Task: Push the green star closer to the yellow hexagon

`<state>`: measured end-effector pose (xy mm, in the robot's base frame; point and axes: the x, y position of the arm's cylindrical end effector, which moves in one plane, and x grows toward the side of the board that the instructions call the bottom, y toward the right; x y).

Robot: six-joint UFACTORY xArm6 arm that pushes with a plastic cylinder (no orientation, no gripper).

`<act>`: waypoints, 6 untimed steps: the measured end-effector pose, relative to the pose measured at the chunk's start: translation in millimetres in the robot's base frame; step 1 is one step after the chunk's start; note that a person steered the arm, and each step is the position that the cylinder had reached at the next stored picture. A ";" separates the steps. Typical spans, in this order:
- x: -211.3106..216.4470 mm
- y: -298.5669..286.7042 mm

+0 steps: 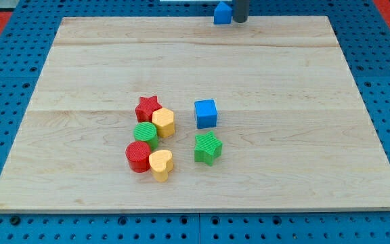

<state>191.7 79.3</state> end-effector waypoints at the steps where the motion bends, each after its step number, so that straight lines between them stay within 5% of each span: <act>1: 1.2 -44.2; 3: 31.3 -114.0; 6: 180.9 10.3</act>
<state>372.6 89.6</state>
